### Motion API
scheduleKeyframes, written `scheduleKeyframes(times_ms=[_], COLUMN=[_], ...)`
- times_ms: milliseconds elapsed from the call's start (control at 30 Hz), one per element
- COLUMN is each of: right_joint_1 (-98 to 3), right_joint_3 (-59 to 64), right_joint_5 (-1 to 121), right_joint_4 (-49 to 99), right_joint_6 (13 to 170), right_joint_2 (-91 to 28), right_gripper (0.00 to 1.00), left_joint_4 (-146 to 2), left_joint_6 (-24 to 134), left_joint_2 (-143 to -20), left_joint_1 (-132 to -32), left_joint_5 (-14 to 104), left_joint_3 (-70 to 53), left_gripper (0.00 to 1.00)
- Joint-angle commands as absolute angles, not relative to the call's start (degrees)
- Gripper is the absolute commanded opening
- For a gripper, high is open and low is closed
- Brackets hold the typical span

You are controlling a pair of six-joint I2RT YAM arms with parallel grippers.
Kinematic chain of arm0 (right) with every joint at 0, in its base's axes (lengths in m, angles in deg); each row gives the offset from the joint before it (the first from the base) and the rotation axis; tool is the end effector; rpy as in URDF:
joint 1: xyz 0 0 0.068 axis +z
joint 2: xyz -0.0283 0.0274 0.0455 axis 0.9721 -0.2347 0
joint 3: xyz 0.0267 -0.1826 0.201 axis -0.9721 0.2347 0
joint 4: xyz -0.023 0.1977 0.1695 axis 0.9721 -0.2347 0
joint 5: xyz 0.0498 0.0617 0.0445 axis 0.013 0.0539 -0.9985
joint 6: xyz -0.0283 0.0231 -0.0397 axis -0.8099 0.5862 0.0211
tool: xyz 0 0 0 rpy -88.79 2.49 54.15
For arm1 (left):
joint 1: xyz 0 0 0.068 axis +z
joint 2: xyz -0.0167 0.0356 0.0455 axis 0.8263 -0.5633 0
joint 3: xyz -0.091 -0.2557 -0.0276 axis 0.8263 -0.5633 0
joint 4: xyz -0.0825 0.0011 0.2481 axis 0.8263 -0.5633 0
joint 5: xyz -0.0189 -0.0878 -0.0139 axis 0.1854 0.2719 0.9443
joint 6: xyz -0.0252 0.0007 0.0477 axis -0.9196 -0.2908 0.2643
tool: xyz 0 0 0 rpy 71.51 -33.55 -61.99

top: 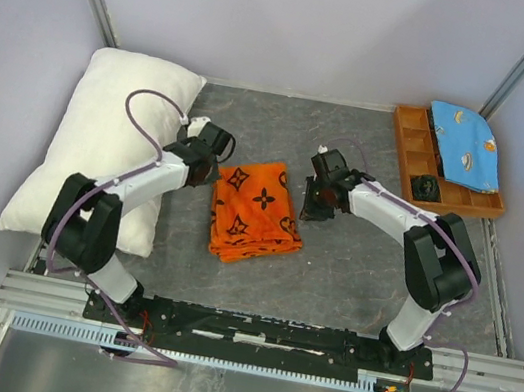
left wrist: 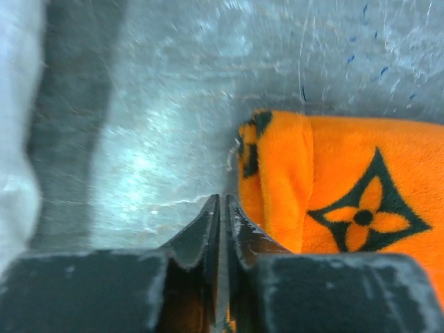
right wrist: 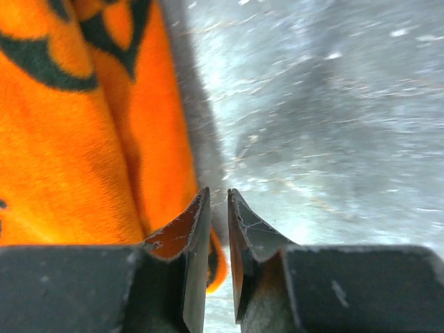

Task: Remove the pillowcase from the pillow
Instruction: Adjust the pillowcase at the center of the board, then reset both arms

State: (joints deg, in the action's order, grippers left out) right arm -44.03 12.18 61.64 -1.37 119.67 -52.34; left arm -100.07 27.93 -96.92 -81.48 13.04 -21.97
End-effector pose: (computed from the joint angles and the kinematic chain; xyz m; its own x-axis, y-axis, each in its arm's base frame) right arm 0.3003 0.1949 0.1789 -0.9436 0.0785 -0.3215 -0.0376 0.9398 0.3397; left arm 0.2940 -0.1262 0.2069 -0.7268 -0.2876 -0.6237 -0.3174 0.9460 -0.0663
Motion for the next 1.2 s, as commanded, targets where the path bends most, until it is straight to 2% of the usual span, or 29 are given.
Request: scheduleKeyframes(times_ms=[0,33,133,167,200,300,367,467,567,633,800,900,1033,1167], right_joint_1=[-44.9,-45.0,-44.5,-44.1,-43.5,-41.3,-39.8,-36.8,-33.1,-30.4,-25.2,-23.1,-21.7,-21.6], right_joint_3=[9.4,9.0,9.0,9.4,9.6,9.2,7.6,5.1,1.9,-0.6,-8.3,-12.6,-21.2,-22.4], right_joint_5=[75.4,77.3,79.4,79.4,79.2,79.1,79.1,79.6,79.9,79.4,78.7,78.1,77.4,77.8], right_joint_4=[-5.8,-6.7,-7.0,-6.3,-5.6,-4.1,-4.5,-5.1,-6.3,-6.4,-8.2,-7.9,-10.1,-11.9], right_joint_6=[115.4,114.7,114.1,114.2,114.3,114.3,114.4,115.2,117.0,119.1,125.6,129.7,130.0,127.6], right_joint_2=[-50.7,-51.5,-53.0,-53.1,-53.4,-54.7,-56.4,-58.3,-59.9,-61.2,-66.9,-70.1,-75.3,-73.0], right_gripper=[0.23,0.23,0.22,0.22,0.23,0.26,0.32,0.45,0.63,0.7,0.74,0.82,0.83,0.84], left_joint_4=[-105.7,-106.1,-108.7,-110.1,-111.2,-112.0,-112.2,-114.6,-116.0,-115.9,-115.8,-116.5,-116.9,-116.9], left_joint_6=[33.9,35.0,38.4,39.4,40.3,42.9,44.6,47.1,48.8,49.2,49.7,50.4,50.9,50.6], left_joint_2=[-89.9,-88.1,-86.0,-85.9,-85.8,-85.0,-84.9,-86.4,-87.2,-86.7,-84.7,-84.2,-84.2,-84.6], left_joint_1=[-77.0,-76.0,-73.8,-73.4,-73.2,-72.5,-71.4,-69.3,-67.4,-66.1,-64.3,-63.4,-62.5,-62.3], left_joint_5=[9.5,10.0,12.8,13.3,14.2,19.2,23.1,27.7,28.9,30.2,32.2,32.6,33.1,32.5], left_joint_3=[-16.1,-14.9,-9.9,-8.0,-6.3,-3.5,-1.9,2.3,4.2,4.3,3.9,4.3,5.1,8.0], left_gripper=[0.21,0.3,0.69,0.79,0.85,0.93,0.98,0.99,0.99,0.99,0.99,0.99,0.99,0.99])
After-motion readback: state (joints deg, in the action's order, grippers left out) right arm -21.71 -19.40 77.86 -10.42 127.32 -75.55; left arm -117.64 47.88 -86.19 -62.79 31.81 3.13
